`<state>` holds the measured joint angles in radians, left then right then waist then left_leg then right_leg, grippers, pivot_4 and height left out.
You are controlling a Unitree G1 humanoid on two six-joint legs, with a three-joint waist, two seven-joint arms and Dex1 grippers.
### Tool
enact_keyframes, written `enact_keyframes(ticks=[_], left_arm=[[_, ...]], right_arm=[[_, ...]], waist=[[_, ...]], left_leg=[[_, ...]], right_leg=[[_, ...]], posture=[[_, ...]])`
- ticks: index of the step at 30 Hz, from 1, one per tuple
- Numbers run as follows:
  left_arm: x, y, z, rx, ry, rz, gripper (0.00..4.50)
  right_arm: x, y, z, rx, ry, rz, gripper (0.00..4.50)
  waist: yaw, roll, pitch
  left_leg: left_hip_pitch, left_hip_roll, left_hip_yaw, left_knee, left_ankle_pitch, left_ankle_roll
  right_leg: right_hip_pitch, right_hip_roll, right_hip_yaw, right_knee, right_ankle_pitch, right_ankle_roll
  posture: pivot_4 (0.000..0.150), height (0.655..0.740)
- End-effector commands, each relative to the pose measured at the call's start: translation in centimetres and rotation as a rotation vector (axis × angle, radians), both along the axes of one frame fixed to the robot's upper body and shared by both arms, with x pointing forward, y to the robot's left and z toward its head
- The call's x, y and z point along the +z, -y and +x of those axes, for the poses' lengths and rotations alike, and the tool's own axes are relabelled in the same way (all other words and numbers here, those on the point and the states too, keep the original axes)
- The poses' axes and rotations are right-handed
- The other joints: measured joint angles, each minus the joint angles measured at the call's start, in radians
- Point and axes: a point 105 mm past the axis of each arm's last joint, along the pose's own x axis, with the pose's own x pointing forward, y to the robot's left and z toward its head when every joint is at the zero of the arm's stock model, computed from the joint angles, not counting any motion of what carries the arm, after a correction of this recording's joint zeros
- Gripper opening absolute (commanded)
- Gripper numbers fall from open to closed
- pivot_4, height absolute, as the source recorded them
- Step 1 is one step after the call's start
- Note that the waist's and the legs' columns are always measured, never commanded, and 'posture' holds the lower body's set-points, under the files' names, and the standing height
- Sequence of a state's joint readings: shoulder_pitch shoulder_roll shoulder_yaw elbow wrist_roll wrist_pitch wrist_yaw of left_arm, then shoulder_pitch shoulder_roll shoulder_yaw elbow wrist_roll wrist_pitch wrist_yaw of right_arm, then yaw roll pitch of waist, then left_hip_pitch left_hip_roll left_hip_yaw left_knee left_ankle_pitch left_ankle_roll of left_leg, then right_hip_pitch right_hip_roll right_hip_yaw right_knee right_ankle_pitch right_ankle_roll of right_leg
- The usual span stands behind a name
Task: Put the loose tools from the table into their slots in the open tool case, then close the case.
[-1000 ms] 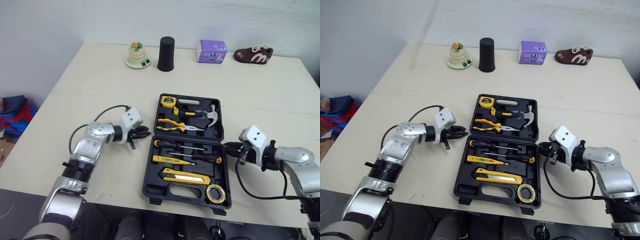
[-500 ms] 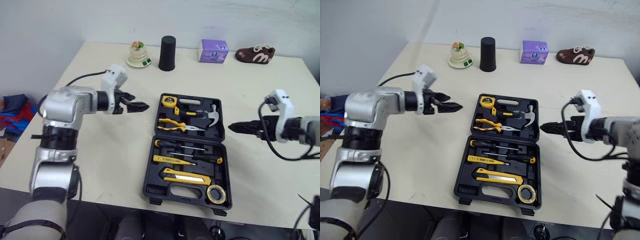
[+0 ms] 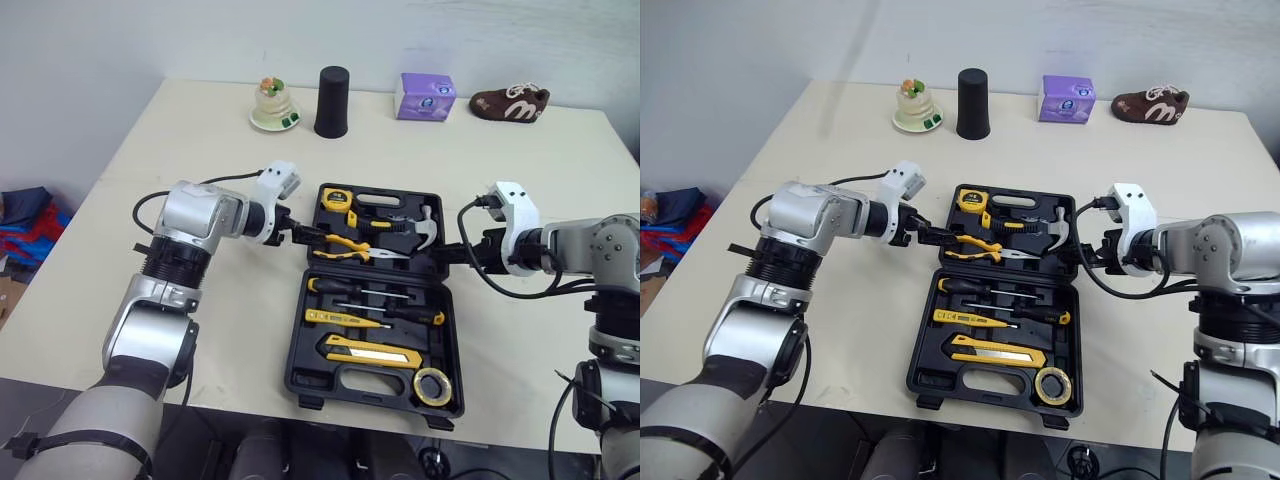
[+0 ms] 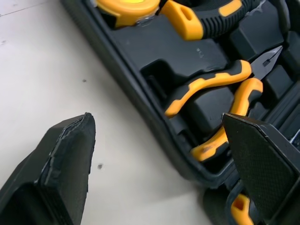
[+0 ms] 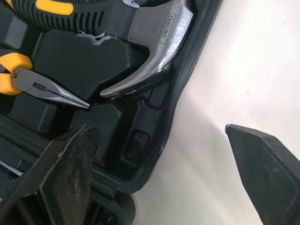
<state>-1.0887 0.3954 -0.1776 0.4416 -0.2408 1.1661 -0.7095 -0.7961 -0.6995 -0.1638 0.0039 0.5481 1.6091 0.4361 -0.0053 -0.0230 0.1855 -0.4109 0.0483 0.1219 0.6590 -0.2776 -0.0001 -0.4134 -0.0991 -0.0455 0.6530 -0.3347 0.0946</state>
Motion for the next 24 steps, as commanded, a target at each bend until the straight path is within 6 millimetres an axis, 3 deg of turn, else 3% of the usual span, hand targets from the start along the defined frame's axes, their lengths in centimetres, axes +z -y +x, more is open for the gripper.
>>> enact_keyframes(ticks=[1, 9, 19, 20, 22, 24], left_arm=[[0.9, -0.2, 0.7, 0.022, 0.051, 0.022, 4.48], [-0.6, -0.6, 1.5, 0.060, 0.037, 0.084, 4.48], [-0.7, 0.7, 1.4, 0.036, 0.013, 0.078, 4.48], [-0.6, 0.7, 1.5, 0.039, 0.016, 0.072, 4.50], [-0.6, 0.8, 1.5, 0.040, 0.018, 0.065, 3.95], [-0.7, 0.9, 1.4, 0.033, 0.016, 0.066, 3.26]], right_arm=[[1.2, 0.3, 0.6, -0.034, 0.062, -0.018, 4.50], [0.2, 0.4, 0.9, -0.073, 0.032, -0.043, 4.50], [-1.2, 1.2, 1.5, -0.150, -0.033, -0.061, 4.50], [-1.4, 1.2, 1.5, -0.155, -0.045, -0.059, 4.26], [-1.9, 1.2, 1.5, -0.170, -0.064, -0.042, 3.70], [-2.1, 1.2, 1.6, -0.192, -0.073, -0.018, 2.78]], waist=[[0.000, 0.000, 0.000], [0.002, 0.000, 0.000], [0.000, 0.000, 0.000], [0.000, 0.000, 0.000], [0.000, 0.000, 0.000], [0.001, 0.000, 0.000]], left_leg=[[0.000, 0.000, 0.000, 0.000, 0.000, 0.000], [0.000, 0.000, 0.000, 0.000, 0.000, 0.000], [0.000, 0.000, 0.000, 0.000, 0.000, 0.000], [0.000, 0.000, 0.000, 0.001, 0.000, 0.000], [0.000, 0.000, 0.000, 0.001, 0.000, 0.000], [0.000, 0.000, 0.000, 0.002, 0.000, 0.000]], right_leg=[[0.000, 0.000, 0.000, 0.000, 0.000, 0.000], [0.000, 0.000, 0.000, 0.001, 0.000, 0.000], [0.000, 0.000, 0.000, 0.002, 0.000, 0.000], [0.000, 0.000, 0.000, 0.002, 0.000, 0.000], [0.000, 0.000, 0.000, 0.002, 0.000, 0.000], [0.000, 0.000, 0.000, 0.002, 0.000, 0.000]], posture=[[0.150, 0.7400], [0.150, 0.7400], [0.150, 0.7400], [0.150, 0.7400], [0.150, 0.7400], [0.150, 0.7400]])
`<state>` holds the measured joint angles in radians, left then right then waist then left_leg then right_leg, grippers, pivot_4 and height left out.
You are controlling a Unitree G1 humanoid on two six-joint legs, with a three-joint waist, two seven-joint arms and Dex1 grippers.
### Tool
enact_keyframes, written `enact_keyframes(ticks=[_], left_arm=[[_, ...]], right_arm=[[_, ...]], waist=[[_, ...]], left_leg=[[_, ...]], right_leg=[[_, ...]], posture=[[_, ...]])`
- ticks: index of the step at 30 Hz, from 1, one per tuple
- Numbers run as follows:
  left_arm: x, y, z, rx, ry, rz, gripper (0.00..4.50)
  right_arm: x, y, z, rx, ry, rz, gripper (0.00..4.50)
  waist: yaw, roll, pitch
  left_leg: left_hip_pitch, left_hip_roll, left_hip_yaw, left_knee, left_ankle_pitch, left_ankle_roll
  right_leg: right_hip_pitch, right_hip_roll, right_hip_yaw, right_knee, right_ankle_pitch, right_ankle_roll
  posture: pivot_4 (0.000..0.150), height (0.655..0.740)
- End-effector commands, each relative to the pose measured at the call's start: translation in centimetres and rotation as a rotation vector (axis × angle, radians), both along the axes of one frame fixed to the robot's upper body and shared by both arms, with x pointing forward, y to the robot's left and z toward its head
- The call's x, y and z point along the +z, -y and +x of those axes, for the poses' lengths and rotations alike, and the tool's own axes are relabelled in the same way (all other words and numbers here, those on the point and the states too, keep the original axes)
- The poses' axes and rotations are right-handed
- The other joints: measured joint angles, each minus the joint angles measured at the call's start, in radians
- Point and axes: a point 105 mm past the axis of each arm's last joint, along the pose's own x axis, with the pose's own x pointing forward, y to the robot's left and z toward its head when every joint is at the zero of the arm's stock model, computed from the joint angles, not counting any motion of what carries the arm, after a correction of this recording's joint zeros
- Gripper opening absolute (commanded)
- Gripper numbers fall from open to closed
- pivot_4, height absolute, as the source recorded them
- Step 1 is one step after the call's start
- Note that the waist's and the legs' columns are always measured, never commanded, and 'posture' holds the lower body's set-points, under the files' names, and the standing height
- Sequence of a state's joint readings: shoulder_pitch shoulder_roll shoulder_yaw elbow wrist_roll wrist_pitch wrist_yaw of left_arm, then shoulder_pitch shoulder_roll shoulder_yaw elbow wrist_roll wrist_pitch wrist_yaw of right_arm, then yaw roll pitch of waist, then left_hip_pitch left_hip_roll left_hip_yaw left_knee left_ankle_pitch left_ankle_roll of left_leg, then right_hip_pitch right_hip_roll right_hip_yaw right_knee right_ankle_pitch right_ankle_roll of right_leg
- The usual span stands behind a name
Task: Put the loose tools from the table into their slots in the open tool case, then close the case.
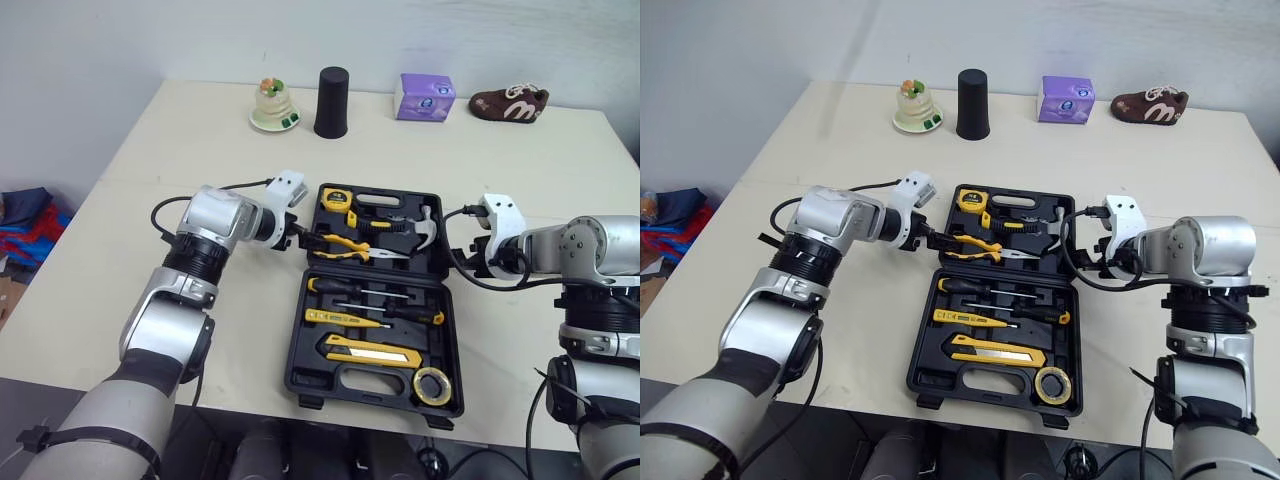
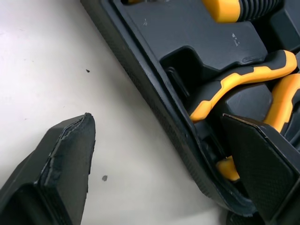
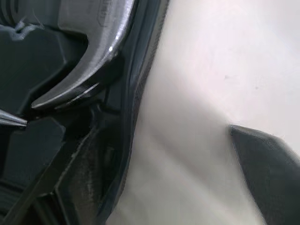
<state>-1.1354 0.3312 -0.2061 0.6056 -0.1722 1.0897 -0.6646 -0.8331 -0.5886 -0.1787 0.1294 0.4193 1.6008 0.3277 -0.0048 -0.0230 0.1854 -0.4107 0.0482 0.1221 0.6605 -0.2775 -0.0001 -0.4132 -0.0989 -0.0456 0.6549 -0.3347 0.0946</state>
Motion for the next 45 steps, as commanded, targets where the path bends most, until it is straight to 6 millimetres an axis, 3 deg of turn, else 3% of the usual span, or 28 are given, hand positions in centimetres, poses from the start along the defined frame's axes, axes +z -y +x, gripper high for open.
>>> enact_keyframes(ticks=[1, 6, 10, 12, 16, 19, 22, 26, 29, 31, 37, 40, 43, 45], left_arm=[[1.0, 0.3, 0.1, -0.012, 0.031, -0.003, 2.80], [0.8, 0.7, -0.5, -0.065, 0.026, -0.008, 0.70], [0.9, 1.0, -0.5, -0.043, 0.031, -0.045, 0.46], [1.8, 1.2, 0.0, -0.015, 0.077, -0.099, 0.46], [5.5, 1.4, 1.5, 0.052, 0.263, -0.287, 0.29], [7.5, 0.6, 1.8, 0.073, 0.430, -0.325, 0.16], [9.2, 0.1, 1.6, 0.094, 0.581, -0.370, 0.01], [10.2, -1.4, 0.6, 0.058, 0.891, -0.300, 0.00], [9.9, -3.2, -0.2, 0.086, 1.009, -0.257, 0.00], [8.7, -3.8, -1.7, 0.015, 1.119, -0.154, 0.00], [3.9, -4.3, -4.3, -0.149, 1.143, 0.021, 0.00], [3.1, -4.3, -5.0, -0.189, 1.134, 0.031, 0.00], [2.9, -4.8, -5.7, -0.202, 1.144, 0.019, 1.35], [2.0, -5.8, -6.4, -0.211, 1.063, -0.020, 2.29]], right_arm=[[0.1, 0.7, 0.1, -0.060, -0.001, 0.023, 2.26], [0.0, 0.2, 0.3, -0.072, 0.001, 0.070, 0.00], [0.9, -0.3, 0.6, -0.091, 0.059, 0.106, 0.00], [2.9, -0.4, 1.8, -0.101, 0.237, 0.113, 0.00], [6.1, -0.6, 2.2, -0.069, 0.513, 0.101, 0.00], [7.9, 0.7, 2.1, -0.043, 0.749, -0.016, 0.00], [7.4, 2.7, 1.9, -0.033, 0.872, -0.171, 0.00], [5.2, 4.7, 0.9, 0.082, 1.005, -0.484, 0.00], [3.1, 5.2, -0.6, 0.247, 1.085, -0.683, 0.00], [1.0, 6.1, -2.0, 0.316, 1.079, -0.781, 0.00], [-2.3, 7.4, -4.5, 0.381, 1.053, -0.854, 0.00], [-3.2, 7.3, -5.2, 0.396, 1.022, -0.797, 0.00], [-3.5, 7.0, -6.3, 0.382, 0.998, -0.714, 1.26], [-3.3, 7.0, -7.2, 0.374, 0.974, -0.673, 2.27]], waist=[[0.000, 0.000, 0.000], [-0.001, 0.000, 0.000], [-0.002, 0.000, 0.000], [-0.005, 0.000, 0.000], [-0.006, 0.000, 0.000], [-0.006, 0.000, 0.000], [0.000, 0.000, 0.000], [0.002, 0.000, 0.000], [0.002, 0.000, 0.000], [-0.001, 0.000, 0.000], [-0.009, 0.000, 0.000], [-0.014, -0.001, 0.000], [-0.016, -0.001, 0.000], [-0.017, 0.000, 0.000]], left_leg=[[0.000, 0.000, 0.000, 0.000, 0.000, 0.000], [0.001, 0.000, 0.000, 0.001, 0.000, 0.000], [0.003, 0.000, -0.001, 0.002, 0.000, 0.000], [0.003, 0.001, 0.000, 0.001, 0.000, 0.000], [0.001, 0.000, 0.000, 0.002, 0.000, 0.000], [-0.006, 0.000, 0.000, 0.002, 0.001, 0.000], [-0.014, -0.002, 0.002, 0.002, 0.001, 0.000], [-0.014, -0.003, 0.004, 0.000, 0.001, 0.000], [-0.014, -0.003, 0.005, 0.002, 0.001, 0.000], [-0.014, -0.003, 0.005, 0.003, 0.001, 0.000], [-0.006, 0.000, 0.005, 0.005, 0.001, -0.001], [0.011, 0.001, 0.003, 0.001, 0.000, -0.001], [0.019, 0.003, 0.000, 0.000, -0.002, 0.000], [0.020, 0.003, -0.001, -0.003, -0.003, 0.000]], right_leg=[[0.000, 0.000, 0.000, 0.000, 0.000, 0.000], [0.002, 0.000, 0.000, 0.002, 0.000, 0.000], [0.003, -0.001, 0.000, 0.001, 0.000, 0.000], [0.003, 0.000, 0.001, 0.002, 0.000, 0.000], [0.000, -0.001, 0.001, 0.002, 0.000, 0.000], [-0.006, 0.000, 0.001, 0.005, 0.001, 0.002], [-0.015, 0.000, 0.001, 0.005, 0.001, 0.002], [-0.015, 0.000, 0.000, 0.003, 0.001, 0.002], [-0.015, 0.000, 0.000, 0.004, 0.001, 0.002], [-0.015, 0.000, 0.000, 0.004, 0.001, 0.002], [-0.010, 0.001, 0.002, 0.004, 0.001, 0.002], [0.010, 0.001, 0.000, -0.002, 0.001, 0.001], [0.022, 0.000, -0.002, -0.006, 0.001, 0.001], [0.023, -0.001, -0.002, -0.008, 0.001, 0.001]], posture=[[0.150, 0.7400], [0.150, 0.7400], [0.150, 0.7400], [0.150, 0.7400], [0.150, 0.7400], [0.150, 0.7400], [0.150, 0.7400], [0.150, 0.7400], [0.150, 0.7400], [0.150, 0.7400], [0.150, 0.7400], [0.150, 0.7400], [0.150, 0.7400], [0.150, 0.7400]])
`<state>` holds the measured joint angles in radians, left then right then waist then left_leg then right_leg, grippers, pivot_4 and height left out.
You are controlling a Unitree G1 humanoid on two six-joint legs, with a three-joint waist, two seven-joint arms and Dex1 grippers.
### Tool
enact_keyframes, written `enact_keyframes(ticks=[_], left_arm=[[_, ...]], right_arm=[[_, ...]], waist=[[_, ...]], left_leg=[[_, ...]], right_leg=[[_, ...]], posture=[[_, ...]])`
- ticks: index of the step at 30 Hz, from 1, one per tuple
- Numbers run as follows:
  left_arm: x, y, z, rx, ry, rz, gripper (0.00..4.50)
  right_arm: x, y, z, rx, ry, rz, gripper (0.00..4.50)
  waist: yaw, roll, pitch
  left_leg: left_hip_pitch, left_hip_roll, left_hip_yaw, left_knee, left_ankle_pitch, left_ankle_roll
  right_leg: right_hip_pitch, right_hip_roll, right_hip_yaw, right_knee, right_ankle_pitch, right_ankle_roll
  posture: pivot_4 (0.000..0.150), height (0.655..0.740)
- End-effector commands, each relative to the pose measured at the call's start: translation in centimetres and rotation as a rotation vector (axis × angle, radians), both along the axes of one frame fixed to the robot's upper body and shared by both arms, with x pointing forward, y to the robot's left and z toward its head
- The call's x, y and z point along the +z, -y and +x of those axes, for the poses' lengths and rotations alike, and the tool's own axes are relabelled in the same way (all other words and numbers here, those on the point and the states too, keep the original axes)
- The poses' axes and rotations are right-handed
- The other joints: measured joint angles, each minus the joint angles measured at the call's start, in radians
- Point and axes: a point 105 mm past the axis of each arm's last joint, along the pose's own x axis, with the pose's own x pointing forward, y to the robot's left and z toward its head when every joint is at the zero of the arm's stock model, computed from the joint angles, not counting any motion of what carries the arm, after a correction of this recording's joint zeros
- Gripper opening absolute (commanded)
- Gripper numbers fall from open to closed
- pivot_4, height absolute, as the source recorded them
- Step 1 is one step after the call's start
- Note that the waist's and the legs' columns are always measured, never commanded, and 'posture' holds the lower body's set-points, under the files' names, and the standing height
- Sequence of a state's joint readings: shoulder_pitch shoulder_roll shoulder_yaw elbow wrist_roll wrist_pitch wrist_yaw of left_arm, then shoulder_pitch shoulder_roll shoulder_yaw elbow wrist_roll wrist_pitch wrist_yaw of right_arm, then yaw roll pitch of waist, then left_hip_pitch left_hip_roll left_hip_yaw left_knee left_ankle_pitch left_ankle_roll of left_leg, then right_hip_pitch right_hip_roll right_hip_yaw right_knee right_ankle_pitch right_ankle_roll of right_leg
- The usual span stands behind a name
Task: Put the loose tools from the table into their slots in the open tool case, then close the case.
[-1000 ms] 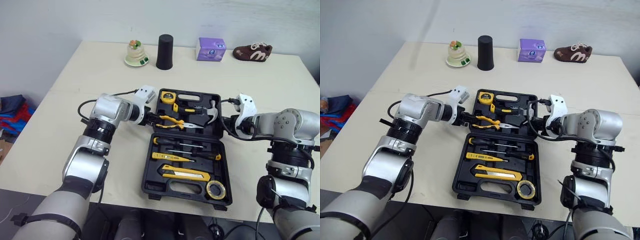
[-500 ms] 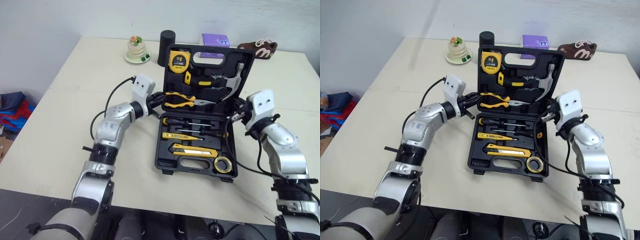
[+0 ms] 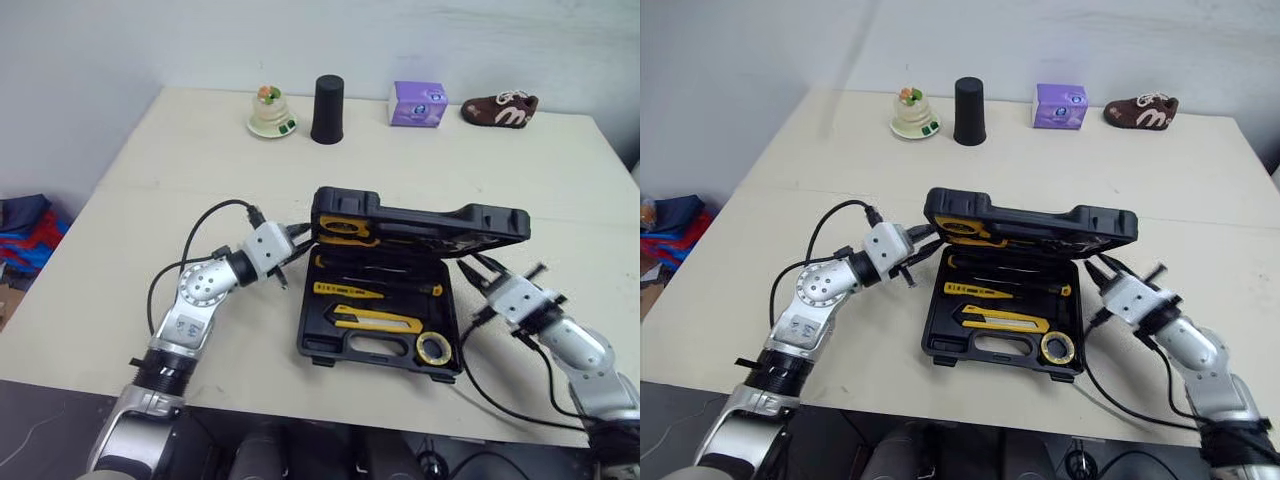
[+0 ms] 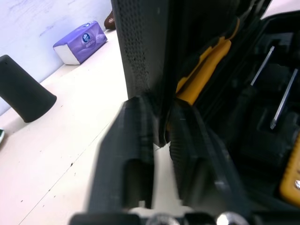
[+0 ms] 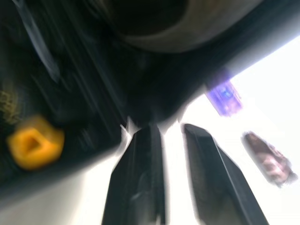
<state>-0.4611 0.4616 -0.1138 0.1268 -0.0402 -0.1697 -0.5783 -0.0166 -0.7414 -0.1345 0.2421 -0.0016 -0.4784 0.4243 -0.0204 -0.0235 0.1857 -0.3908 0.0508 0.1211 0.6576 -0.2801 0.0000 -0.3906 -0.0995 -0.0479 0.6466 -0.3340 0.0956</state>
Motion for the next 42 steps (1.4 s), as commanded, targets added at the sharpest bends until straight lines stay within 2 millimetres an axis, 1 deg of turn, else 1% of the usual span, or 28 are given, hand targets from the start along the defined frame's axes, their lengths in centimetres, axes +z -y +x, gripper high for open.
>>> enact_keyframes(ticks=[1, 2, 3, 6, 8, 10, 11, 13, 16, 18, 20, 22, 24, 26, 29, 31, 34, 36, 40, 42], left_arm=[[1.4, -3.1, -0.8, 0.025, -0.008, -0.052, 2.77], [0.7, -4.4, -1.4, 0.028, -0.068, -0.051, 3.20], [0.2, -5.5, -1.9, 0.031, -0.105, -0.045, 3.20], [-1.0, -7.4, -3.5, 0.011, -0.188, -0.004, 3.20], [-1.7, -8.7, -4.0, 0.032, -0.238, 0.011, 3.20], [-1.9, -9.3, -3.9, 0.046, -0.263, 0.009, 3.20], [-1.7, -9.4, -3.4, 0.061, -0.264, -0.010, 3.20], [-0.6, -9.2, -1.8, 0.087, -0.244, -0.071, 3.20], [0.4, -7.7, 0.5, 0.086, -0.247, -0.111, 3.25], [0.3, -6.2, 1.7, 0.061, -0.278, -0.104, 2.69], [0.0, -4.1, 3.1, 0.022, -0.324, -0.075, 1.90], [-0.2, -2.2, 4.6, 0.010, -0.362, -0.054, 0.89], [-0.5, -0.9, 5.7, 0.009, -0.386, -0.031, 0.03], [-0.8, 0.6, 6.5, 0.007, -0.403, -0.053, 0.03], [-2.0, 2.0, 7.7, 0.022, -0.427, -0.055, 0.03], [-2.3, 2.8, 8.0, 0.015, -0.436, -0.055, 0.03], [-1.7, 4.5, 7.4, -0.111, -0.415, -0.031, 0.03], [-1.7, 4.6, 7.1, -0.150, -0.405, 0.010, 0.03], [-1.9, 3.8, 6.4, -0.220, -0.412, 0.059, 0.03], [-1.9, 3.3, 5.6, -0.288, -0.411, 0.069, 0.03]], right_arm=[[0.8, 1.2, -1.6, -0.028, -0.044, 0.057, 2.80], [0.5, 1.5, -2.8, -0.028, -0.094, 0.071, 2.82], [0.1, 1.8, -3.7, -0.035, -0.133, 0.088, 2.82], [-0.8, 2.6, -5.8, -0.094, -0.221, 0.171, 2.82], [-1.7, 2.5, -7.2, -0.100, -0.282, 0.187, 2.82], [-1.8, 2.2, -7.9, -0.098, -0.308, 0.197, 2.82], [-1.7, 1.9, -8.2, -0.094, -0.324, 0.232, 2.82], [-1.5, 0.7, -8.7, -0.045, -0.372, 0.278, 2.82], [-2.0, -0.9, -9.5, 0.032, -0.470, 0.320, 2.00], [-2.5, -1.8, -9.9, 0.066, -0.540, 0.325, 0.97], [-3.3, -3.2, -10.8, 0.120, -0.651, 0.336, 0.00], [-4.0, -4.4, -11.8, 0.176, -0.739, 0.323, 0.00], [-4.5, -5.3, -12.6, 0.214, -0.808, 0.321, 0.00], [-4.8, -6.0, -13.3, 0.254, -0.855, 0.317, 0.00], [-5.3, -7.4, -13.4, 0.308, -0.880, 0.314, 0.00], [-5.6, -7.5, -13.0, 0.317, -0.876, 0.300, 0.00], [-5.3, -6.9, -11.0, 0.280, -0.787, 0.287, 0.00], [-5.2, -6.6, -10.4, 0.270, -0.768, 0.288, 0.00], [-4.8, -5.7, -8.7, 0.247, -0.695, 0.249, 0.00], [-4.2, -4.7, -7.2, 0.217, -0.636, 0.231, 0.00]], waist=[[-0.007, 0.000, 0.000], [-0.011, 0.001, 0.000], [-0.012, 0.001, 0.000], [-0.010, 0.001, 0.000], [-0.007, 0.001, 0.000], [-0.003, 0.000, -0.001], [-0.002, 0.000, -0.001], [0.002, 0.000, -0.001], [0.017, 0.000, -0.001], [0.020, -0.001, -0.001], [0.022, -0.001, -0.001], [0.025, -0.001, -0.001], [0.027, -0.003, -0.001], [0.025, -0.006, -0.002], [0.020, -0.010, -0.002], [0.016, -0.012, -0.002], [0.013, -0.017, -0.002], [0.011, -0.019, -0.003], [-0.001, -0.021, -0.004], [-0.008, -0.021, -0.004]], left_leg=[[0.001, 0.000, 0.001, -0.002, 0.000, 0.000], [0.001, 0.000, 0.001, -0.004, 0.001, -0.001], [0.002, 0.001, 0.003, -0.005, 0.001, -0.001], [0.005, 0.002, 0.002, -0.009, 0.001, -0.002], [0.005, 0.003, 0.001, -0.009, 0.000, -0.001], [0.005, 0.003, 0.000, -0.009, 0.000, 0.000], [0.005, 0.003, -0.002, -0.009, 0.000, 0.000], [0.005, 0.003, -0.002, -0.009, 0.000, 0.001], [0.004, 0.002, -0.002, -0.008, 0.000, 0.001], [0.004, 0.001, -0.001, -0.008, 0.000, 0.002], [0.004, -0.001, 0.000, -0.008, 0.000, 0.000], [0.003, -0.002, 0.000, -0.008, 0.001, 0.000], [0.002, -0.004, 0.000, -0.005, 0.000, 0.001], [0.002, -0.004, 0.000, -0.005, 0.000, 0.001], [0.002, -0.003, 0.000, -0.006, 0.000, 0.000], [0.002, -0.003, 0.000, -0.006, 0.000, 0.000], [0.003, -0.001, 0.000, -0.006, 0.000, 0.000], [0.003, -0.001, -0.001, -0.006, 0.001, -0.001], [0.003, 0.000, 0.000, -0.006, 0.000, 0.000], [0.003, 0.001, 0.000, -0.006, 0.001, 0.001]], right_leg=[[0.000, -0.002, 0.001, -0.001, 0.000, 0.000], [-0.001, -0.003, 0.001, -0.001, 0.000, 0.000], [-0.001, -0.004, 0.002, -0.001, 0.000, 0.000], [0.000, -0.003, 0.001, -0.002, 0.000, 0.000], [0.000, -0.002, 0.000, -0.001, 0.000, -0.001], [0.001, -0.002, 0.000, -0.001, 0.000, -0.002], [0.001, -0.003, 0.000, -0.001, 0.000, -0.003], [0.001, -0.003, 0.000, -0.002, 0.001, -0.004], [0.001, -0.001, -0.002, -0.001, 0.001, -0.004], [0.001, 0.001, -0.001, -0.002, 0.001, -0.003], [0.000, 0.001, -0.001, -0.002, 0.001, -0.003], [0.000, 0.001, -0.001, -0.003, 0.001, -0.003], [0.000, 0.002, -0.002, -0.003, 0.002, -0.002], [0.000, 0.003, -0.002, -0.004, 0.002, -0.002], [0.000, 0.004, -0.002, -0.004, 0.002, -0.002], [0.000, 0.005, -0.002, -0.004, 0.002, -0.002], [-0.001, 0.006, -0.002, -0.003, 0.002, -0.002], [-0.001, 0.006, -0.003, -0.003, 0.002, -0.002], [0.000, 0.005, -0.003, -0.003, 0.003, -0.004], [0.000, 0.003, -0.003, -0.003, 0.004, -0.004]], posture=[[0.150, 0.7400], [0.150, 0.7400], [0.150, 0.7400], [0.150, 0.7400], [0.150, 0.7400], [0.150, 0.7400], [0.150, 0.7400], [0.150, 0.7400], [0.150, 0.7400], [0.150, 0.7400], [0.150, 0.7400], [0.150, 0.7400], [0.150, 0.7400], [0.150, 0.7400], [0.150, 0.7400], [0.150, 0.7400], [0.150, 0.7400], [0.150, 0.7400], [0.150, 0.7400], [0.150, 0.7400]])
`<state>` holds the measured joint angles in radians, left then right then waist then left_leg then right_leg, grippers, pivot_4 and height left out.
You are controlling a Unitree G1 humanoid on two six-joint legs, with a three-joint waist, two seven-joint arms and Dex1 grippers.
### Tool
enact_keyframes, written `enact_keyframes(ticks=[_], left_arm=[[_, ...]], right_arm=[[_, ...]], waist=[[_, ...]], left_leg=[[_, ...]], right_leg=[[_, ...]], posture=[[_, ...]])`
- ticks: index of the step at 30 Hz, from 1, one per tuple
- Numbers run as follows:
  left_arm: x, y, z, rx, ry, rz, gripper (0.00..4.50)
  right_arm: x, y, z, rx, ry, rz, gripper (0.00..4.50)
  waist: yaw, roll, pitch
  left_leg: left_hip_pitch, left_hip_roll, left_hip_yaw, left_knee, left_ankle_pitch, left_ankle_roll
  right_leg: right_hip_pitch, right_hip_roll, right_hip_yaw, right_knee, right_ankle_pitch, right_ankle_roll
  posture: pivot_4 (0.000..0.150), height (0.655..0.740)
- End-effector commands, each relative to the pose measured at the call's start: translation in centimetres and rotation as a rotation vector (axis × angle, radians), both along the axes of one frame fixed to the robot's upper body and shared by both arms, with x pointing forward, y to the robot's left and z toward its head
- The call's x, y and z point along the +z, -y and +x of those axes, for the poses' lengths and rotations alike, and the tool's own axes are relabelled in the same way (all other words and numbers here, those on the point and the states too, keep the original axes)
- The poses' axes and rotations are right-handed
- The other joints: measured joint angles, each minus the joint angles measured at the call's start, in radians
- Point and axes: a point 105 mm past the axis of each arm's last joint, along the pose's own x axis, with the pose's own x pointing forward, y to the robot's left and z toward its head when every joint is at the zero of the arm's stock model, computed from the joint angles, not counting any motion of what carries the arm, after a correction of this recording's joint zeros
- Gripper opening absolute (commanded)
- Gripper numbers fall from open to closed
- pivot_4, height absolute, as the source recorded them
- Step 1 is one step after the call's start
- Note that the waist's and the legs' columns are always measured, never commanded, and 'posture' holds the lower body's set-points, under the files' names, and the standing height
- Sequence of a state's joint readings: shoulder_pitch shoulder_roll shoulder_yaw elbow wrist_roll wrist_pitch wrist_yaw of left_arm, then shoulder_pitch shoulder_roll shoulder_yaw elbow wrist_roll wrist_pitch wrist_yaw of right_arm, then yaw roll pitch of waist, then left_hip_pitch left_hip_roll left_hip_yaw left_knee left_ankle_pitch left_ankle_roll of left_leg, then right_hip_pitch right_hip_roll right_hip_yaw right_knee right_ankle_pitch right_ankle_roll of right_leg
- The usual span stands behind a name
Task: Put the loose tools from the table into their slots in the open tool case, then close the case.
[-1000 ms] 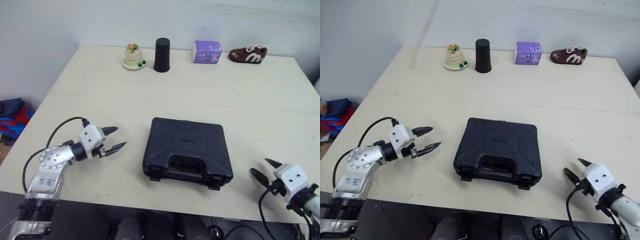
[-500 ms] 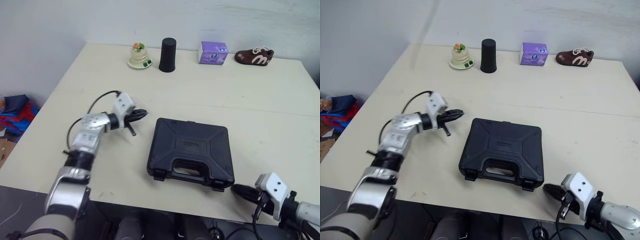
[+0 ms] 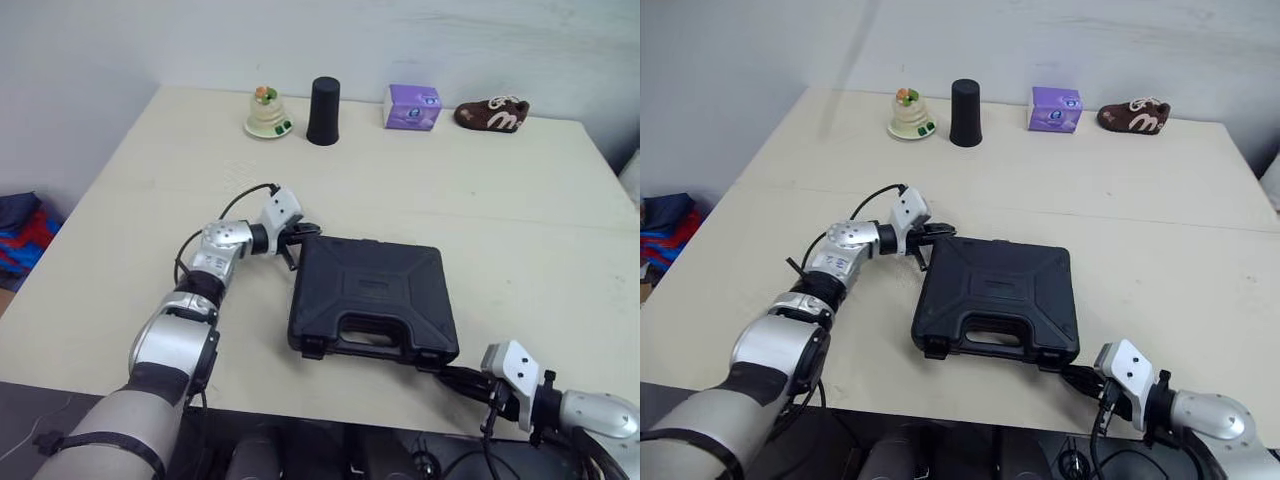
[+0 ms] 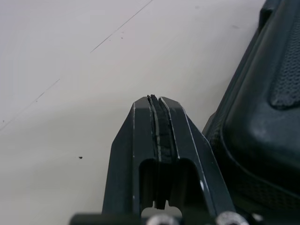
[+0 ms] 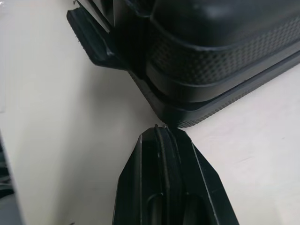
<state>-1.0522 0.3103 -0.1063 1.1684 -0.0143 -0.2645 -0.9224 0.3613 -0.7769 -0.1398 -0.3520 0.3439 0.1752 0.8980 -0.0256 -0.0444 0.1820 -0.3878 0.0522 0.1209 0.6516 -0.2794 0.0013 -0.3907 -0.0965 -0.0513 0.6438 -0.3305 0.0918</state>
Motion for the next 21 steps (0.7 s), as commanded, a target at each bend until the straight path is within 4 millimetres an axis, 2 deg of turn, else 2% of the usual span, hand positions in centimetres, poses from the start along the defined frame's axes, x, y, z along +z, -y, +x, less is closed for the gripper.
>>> enact_keyframes(ticks=[1, 8, 14, 18, 21], left_arm=[[0.6, 0.5, -1.5, -0.157, 0.019, -0.006, 0.03], [-0.5, -1.4, -3.1, -0.220, 0.010, 0.013, 0.03], [-0.3, -3.1, -4.4, -0.150, 0.008, -0.050, 0.03], [-0.2, -3.8, -5.4, -0.097, 0.000, -0.085, 0.03], [-0.3, -3.7, -6.2, -0.094, -0.001, -0.083, 0.03]], right_arm=[[0.4, 2.5, 2.8, -0.106, 0.094, -0.079, 0.00], [1.8, 3.5, 6.5, -0.151, 0.225, -0.107, 0.00], [2.3, 3.3, 9.4, -0.229, 0.296, -0.080, 0.00], [2.5, 3.3, 9.7, -0.255, 0.306, -0.072, 0.00], [2.9, 4.9, 8.2, -0.262, 0.258, -0.101, 0.00]], waist=[[-0.004, 0.000, 0.000], [0.002, 0.001, 0.000], [-0.003, 0.002, 0.001], [-0.001, 0.004, 0.001], [0.007, 0.006, 0.002]], left_leg=[[0.000, 0.000, 0.000, 0.000, 0.000, 0.000], [-0.002, -0.002, 0.000, 0.000, 0.001, -0.001], [-0.003, -0.001, 0.001, 0.001, 0.002, -0.001], [-0.003, -0.001, 0.000, 0.000, 0.002, -0.001], [-0.003, -0.001, 0.000, 0.000, 0.002, -0.001]], right_leg=[[0.000, 0.000, 0.000, 0.000, 0.000, 0.000], [-0.001, -0.003, 0.000, -0.001, 0.000, 0.000], [-0.002, -0.003, 0.001, 0.000, 0.000, 0.000], [-0.002, -0.004, 0.001, 0.001, 0.000, 0.000], [-0.002, -0.004, 0.001, 0.000, 0.000, 0.000]], posture=[[0.150, 0.7400], [0.150, 0.7400], [0.150, 0.7400], [0.150, 0.7400], [0.150, 0.7400]])
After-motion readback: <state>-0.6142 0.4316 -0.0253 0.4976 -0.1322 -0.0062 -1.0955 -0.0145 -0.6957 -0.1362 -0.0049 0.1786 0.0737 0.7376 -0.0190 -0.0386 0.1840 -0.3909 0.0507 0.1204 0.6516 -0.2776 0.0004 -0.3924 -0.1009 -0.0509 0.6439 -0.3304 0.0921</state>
